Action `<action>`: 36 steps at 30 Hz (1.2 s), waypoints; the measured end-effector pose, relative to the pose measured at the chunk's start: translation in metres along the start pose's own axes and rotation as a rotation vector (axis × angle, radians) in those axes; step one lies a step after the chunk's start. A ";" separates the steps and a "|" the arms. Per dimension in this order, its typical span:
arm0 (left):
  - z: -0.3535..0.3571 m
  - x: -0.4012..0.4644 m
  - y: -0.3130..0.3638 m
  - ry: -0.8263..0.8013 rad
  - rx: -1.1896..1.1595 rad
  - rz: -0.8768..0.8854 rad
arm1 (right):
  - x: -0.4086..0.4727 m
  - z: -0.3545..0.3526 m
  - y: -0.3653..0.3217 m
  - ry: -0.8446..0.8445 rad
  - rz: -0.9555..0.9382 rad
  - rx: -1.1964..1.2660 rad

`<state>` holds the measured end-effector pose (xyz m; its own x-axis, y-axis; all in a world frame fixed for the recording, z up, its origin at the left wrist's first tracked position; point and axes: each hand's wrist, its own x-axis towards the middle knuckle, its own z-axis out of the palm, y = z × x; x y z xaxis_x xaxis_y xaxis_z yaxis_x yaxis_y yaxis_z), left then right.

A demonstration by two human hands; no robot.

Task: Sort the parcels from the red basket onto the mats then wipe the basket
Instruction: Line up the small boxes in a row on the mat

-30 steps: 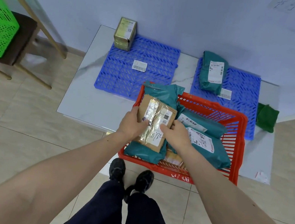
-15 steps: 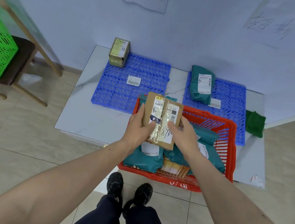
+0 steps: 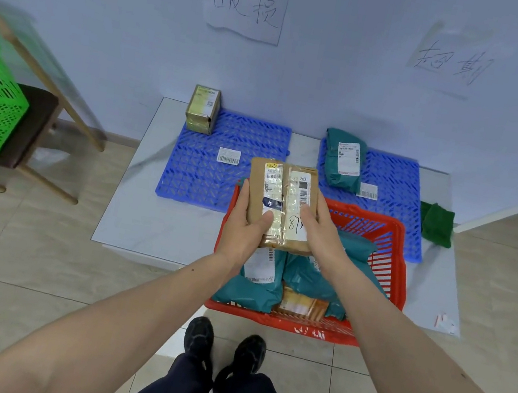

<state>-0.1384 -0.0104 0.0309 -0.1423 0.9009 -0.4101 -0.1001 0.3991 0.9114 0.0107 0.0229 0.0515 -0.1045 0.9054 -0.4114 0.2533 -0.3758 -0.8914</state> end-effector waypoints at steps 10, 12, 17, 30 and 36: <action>-0.002 0.003 0.005 0.015 0.038 0.014 | 0.010 0.002 -0.001 -0.025 -0.020 0.005; -0.003 0.003 0.006 0.024 0.028 0.008 | 0.013 0.004 -0.002 -0.029 -0.019 0.006; -0.012 0.008 0.007 0.083 0.033 0.018 | 0.025 0.016 -0.003 -0.069 -0.010 -0.019; -0.113 0.061 0.020 -0.011 0.084 -0.007 | 0.065 0.115 -0.029 0.052 0.016 0.001; -0.166 0.103 0.027 -0.070 0.151 -0.028 | 0.091 0.166 -0.041 0.109 0.029 0.076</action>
<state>-0.3196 0.0651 0.0077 -0.0722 0.8967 -0.4368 0.0471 0.4405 0.8965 -0.1687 0.0879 0.0195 0.0075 0.9085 -0.4177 0.1803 -0.4121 -0.8931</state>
